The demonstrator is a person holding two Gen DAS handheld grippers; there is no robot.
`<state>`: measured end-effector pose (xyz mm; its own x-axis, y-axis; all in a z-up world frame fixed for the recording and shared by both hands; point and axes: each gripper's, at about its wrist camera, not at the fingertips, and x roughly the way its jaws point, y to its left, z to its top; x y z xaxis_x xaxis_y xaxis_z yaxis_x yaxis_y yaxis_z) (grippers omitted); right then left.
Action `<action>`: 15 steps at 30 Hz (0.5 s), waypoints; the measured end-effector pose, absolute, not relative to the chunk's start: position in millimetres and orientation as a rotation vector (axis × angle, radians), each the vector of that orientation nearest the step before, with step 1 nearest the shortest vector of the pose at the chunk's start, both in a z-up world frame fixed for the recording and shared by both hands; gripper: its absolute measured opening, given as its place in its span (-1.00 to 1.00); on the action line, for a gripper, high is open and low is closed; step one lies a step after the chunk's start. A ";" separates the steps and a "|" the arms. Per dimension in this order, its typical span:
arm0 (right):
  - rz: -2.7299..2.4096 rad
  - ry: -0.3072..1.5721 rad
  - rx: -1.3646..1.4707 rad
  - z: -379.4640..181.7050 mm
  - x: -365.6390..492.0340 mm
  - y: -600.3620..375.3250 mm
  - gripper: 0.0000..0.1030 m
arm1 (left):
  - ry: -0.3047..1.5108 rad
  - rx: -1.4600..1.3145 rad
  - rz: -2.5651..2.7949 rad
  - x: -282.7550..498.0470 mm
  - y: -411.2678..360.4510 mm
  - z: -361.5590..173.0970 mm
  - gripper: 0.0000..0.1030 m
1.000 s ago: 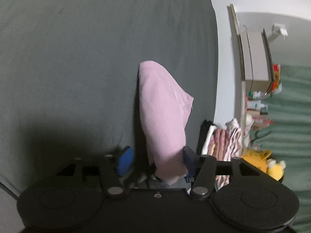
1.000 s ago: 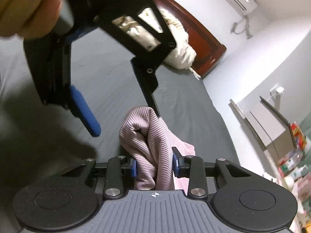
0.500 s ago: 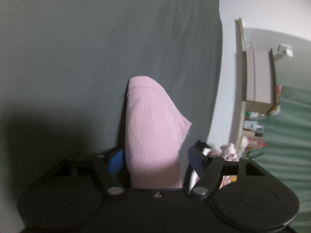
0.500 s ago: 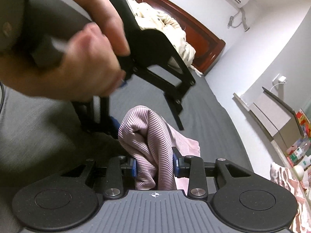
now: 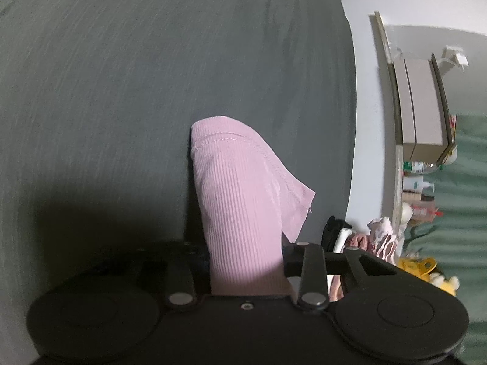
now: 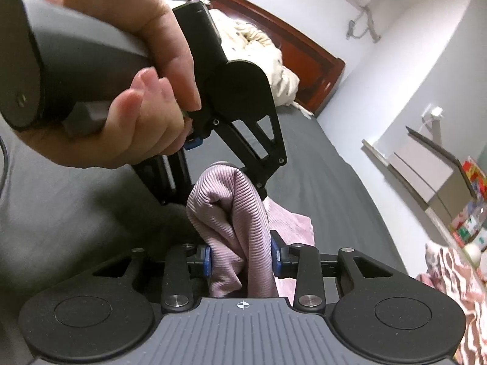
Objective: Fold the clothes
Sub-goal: 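Lift the bundle with the left gripper and carry it to the clothes stack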
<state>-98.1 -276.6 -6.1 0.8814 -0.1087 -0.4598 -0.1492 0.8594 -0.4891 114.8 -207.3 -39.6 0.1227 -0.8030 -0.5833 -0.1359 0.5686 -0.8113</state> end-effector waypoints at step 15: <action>0.223 0.149 0.295 60.0 -157.6 -388.8 -0.32 | 1.312 -0.344 -0.829 128.3 -266.8 45.8 -0.40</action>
<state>-157.6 -388.8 60.0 0.9646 0.2385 -0.1124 -0.1952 0.9325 0.3039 128.3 -266.8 45.8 0.0295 -0.7033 -0.7103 0.3395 0.6754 -0.6547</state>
